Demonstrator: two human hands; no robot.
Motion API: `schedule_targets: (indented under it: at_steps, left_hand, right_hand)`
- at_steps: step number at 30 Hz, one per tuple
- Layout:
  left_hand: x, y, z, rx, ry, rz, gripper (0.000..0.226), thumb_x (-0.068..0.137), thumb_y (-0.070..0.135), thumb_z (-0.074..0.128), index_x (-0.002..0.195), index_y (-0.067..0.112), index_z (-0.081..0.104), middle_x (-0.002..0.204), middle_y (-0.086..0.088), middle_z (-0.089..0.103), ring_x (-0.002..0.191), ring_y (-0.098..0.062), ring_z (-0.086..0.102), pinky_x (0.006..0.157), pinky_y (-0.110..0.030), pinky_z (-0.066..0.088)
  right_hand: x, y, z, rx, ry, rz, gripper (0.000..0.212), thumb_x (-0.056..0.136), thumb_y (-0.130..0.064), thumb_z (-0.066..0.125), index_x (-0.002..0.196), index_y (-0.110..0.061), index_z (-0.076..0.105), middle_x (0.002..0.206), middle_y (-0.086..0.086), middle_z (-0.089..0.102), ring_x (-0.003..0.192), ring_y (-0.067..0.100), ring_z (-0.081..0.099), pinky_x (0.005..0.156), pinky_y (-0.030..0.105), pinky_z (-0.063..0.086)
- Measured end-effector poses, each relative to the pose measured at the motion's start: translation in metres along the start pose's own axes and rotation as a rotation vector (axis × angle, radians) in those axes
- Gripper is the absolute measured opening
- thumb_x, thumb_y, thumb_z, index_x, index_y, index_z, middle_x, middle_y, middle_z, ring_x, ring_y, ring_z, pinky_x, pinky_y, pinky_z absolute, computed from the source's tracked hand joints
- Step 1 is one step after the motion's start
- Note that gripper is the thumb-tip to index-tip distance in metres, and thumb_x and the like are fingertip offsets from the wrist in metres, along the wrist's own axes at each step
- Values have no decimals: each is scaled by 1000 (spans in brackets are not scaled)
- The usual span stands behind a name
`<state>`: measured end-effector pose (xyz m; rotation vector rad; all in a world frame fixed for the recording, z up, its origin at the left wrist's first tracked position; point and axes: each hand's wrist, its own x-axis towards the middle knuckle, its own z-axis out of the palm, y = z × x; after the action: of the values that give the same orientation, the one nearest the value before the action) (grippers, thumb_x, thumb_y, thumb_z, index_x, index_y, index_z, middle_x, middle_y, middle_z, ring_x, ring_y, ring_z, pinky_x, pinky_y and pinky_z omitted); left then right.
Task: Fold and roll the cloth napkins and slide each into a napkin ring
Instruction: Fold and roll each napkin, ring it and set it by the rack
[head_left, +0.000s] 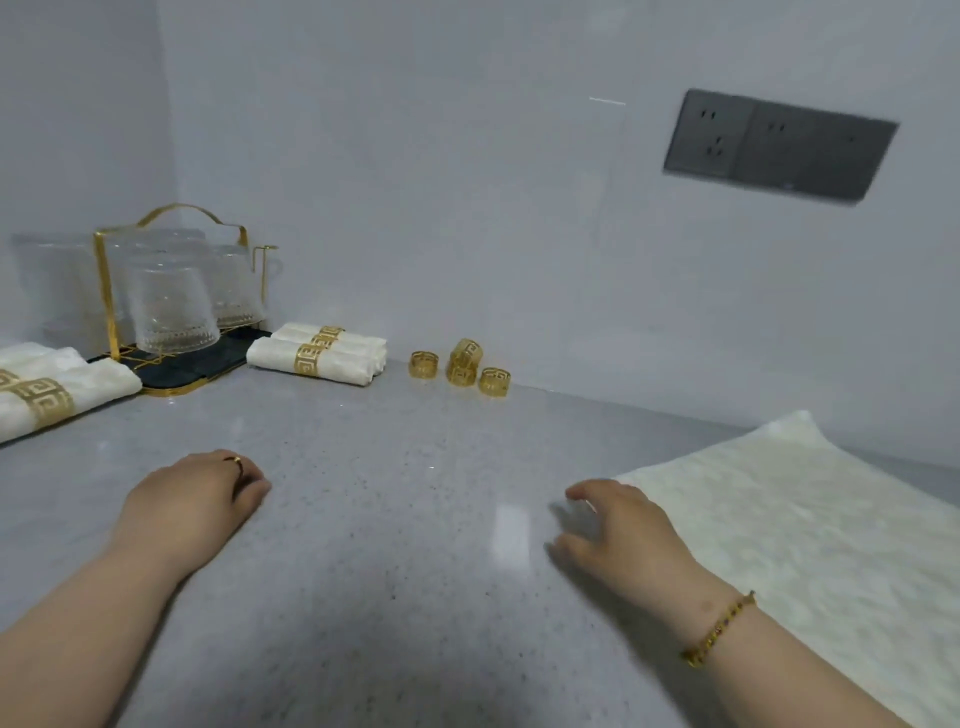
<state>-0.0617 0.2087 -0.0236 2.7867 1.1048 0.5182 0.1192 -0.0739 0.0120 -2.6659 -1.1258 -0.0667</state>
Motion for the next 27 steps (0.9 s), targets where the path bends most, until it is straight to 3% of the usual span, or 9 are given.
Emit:
schedule_targets:
  at_steps: [6, 8, 10, 13, 20, 23, 25, 27]
  left_hand:
    - [-14, 0, -6, -47, -102, -88, 25, 91, 34, 50, 97, 18, 67, 105, -8, 66, 98, -27, 59, 86, -37, 47]
    - [-10, -5, 9, -65, -99, -125, 20, 88, 33, 54, 84, 19, 67, 97, -12, 69, 90, -30, 60, 82, -40, 48]
    - [-24, 25, -1, -105, -70, -120, 20, 88, 33, 55, 83, 18, 67, 93, -10, 69, 87, -30, 60, 80, -39, 48]
    - [-53, 99, -17, -166, -106, 5, 15, 90, 34, 53, 93, 25, 64, 94, 2, 61, 98, -22, 57, 77, -29, 42]
    - [-106, 253, -2, -299, -192, 512, 27, 91, 36, 49, 116, 29, 58, 118, 14, 57, 109, -6, 52, 86, -17, 37]
    - [-113, 284, 18, -242, -162, 670, 37, 93, 37, 45, 129, 30, 48, 134, 15, 47, 120, -7, 45, 92, -16, 33]
    - [-112, 290, 31, -221, -129, 715, 44, 93, 38, 44, 136, 29, 40, 140, 14, 40, 125, -7, 40, 97, -16, 29]
    - [-108, 288, 39, -260, -105, 700, 49, 93, 40, 44, 139, 27, 35, 144, 13, 35, 129, -7, 36, 102, -16, 25]
  right_hand:
    - [-94, 78, -22, 69, -61, 162, 65, 86, -49, 53, 139, -23, 28, 144, -7, 34, 132, 11, 32, 101, 20, 30]
    - [-111, 95, -21, 95, -46, 148, 60, 86, -48, 53, 137, -24, 33, 141, -10, 38, 128, 9, 38, 98, 17, 31]
    - [-114, 101, -16, 117, 20, 123, 52, 86, -46, 53, 132, -24, 41, 136, -11, 44, 124, 7, 42, 93, 15, 31]
    - [-108, 105, -14, 86, 93, 121, 39, 89, -40, 52, 124, -22, 49, 124, -8, 55, 112, 11, 51, 81, 18, 36]
    - [-104, 117, -11, 57, 148, 85, 25, 93, -26, 45, 106, -15, 63, 110, -1, 65, 101, 17, 57, 80, 25, 40]
    - [-103, 119, -10, 151, 174, 76, 26, 93, -23, 46, 86, -10, 66, 90, 6, 68, 79, 16, 53, 69, 28, 38]
    - [-103, 122, -10, 247, 207, 90, 35, 93, -21, 47, 59, -12, 52, 62, 3, 55, 61, 14, 43, 59, 27, 33]
    - [-104, 123, -12, 326, 225, 122, 46, 93, -20, 48, 49, -18, 36, 50, -4, 39, 50, 9, 34, 52, 23, 28]
